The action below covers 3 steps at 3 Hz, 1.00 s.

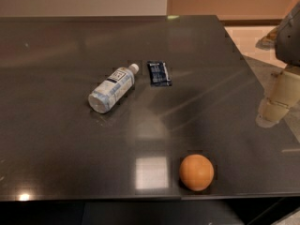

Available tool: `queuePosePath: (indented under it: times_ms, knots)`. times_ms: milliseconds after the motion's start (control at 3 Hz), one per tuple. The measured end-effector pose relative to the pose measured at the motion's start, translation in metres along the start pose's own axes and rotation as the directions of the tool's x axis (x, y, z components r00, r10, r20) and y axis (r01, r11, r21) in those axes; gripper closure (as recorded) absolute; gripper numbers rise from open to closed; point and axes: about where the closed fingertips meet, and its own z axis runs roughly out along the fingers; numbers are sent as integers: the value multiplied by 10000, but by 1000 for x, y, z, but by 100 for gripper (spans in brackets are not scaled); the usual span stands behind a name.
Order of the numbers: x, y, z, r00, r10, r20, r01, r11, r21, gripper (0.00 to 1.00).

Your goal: Move orange near blue plastic bottle

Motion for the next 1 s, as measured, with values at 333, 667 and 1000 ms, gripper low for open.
queuePosePath:
  times_ms: [333, 667, 1000]
  knots:
    - [-2, 0, -1, 9999, -107, 94, 106, 9999, 39, 0]
    - [-14, 10, 6, 9965, -589, 591, 604, 9979, -238, 0]
    - [-31, 30, 23, 9820, -1411, 1254, 1516, 9853, -782, 0]
